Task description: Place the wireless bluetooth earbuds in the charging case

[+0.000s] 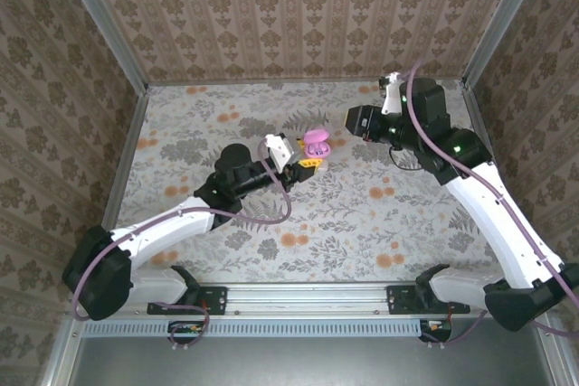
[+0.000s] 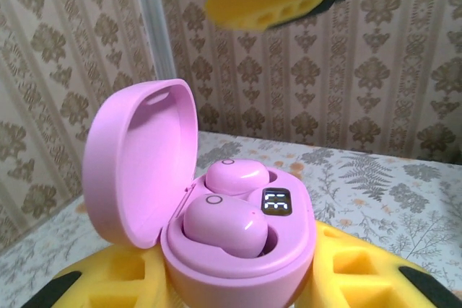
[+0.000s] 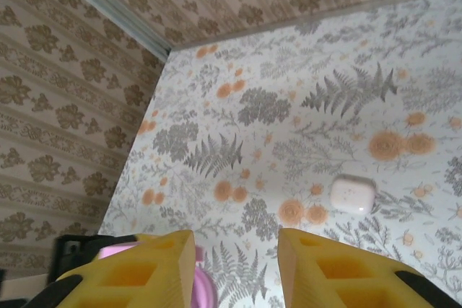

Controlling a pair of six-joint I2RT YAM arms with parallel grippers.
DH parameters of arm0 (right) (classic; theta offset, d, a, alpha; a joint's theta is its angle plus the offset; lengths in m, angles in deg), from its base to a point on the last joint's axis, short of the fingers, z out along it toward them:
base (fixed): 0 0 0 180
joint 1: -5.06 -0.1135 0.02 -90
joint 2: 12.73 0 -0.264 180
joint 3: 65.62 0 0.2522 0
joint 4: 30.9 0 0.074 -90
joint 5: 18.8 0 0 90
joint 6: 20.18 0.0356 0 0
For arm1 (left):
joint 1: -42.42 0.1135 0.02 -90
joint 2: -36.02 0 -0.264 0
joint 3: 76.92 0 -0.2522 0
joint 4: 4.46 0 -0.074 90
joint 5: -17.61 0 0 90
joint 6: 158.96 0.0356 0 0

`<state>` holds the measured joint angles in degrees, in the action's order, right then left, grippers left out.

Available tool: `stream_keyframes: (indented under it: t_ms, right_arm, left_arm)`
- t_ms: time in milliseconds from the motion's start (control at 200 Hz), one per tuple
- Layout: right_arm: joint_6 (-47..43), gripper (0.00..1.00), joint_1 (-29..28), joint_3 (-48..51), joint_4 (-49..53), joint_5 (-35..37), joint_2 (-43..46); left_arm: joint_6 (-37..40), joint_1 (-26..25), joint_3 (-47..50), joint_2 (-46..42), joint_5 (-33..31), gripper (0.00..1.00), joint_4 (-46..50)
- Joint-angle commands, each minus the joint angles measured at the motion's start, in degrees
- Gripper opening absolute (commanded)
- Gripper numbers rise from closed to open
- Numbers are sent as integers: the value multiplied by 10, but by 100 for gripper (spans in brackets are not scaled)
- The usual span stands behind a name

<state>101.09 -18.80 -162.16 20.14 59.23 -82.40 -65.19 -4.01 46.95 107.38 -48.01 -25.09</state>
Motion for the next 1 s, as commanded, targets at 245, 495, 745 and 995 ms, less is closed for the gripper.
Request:
stream_keyframes:
  t_ms: [245, 495, 745, 995]
  right_arm:
    - [-5, 41, 5, -51, 24, -116, -53]
    - [-16, 42, 5, -65, 46, -180, -96]
    - [-46, 40, 5, -46, 87, -231, -93]
    - [-39, 40, 5, -8, 83, -233, -62]
  left_arm:
    - [34, -2, -14, -9, 68, 29, 1]
    - [30, -4, -25, -2, 64, 29, 6]
    - [28, -2, -25, -2, 42, 29, 2]
    - [16, -2, -32, 6, 31, 29, 6]
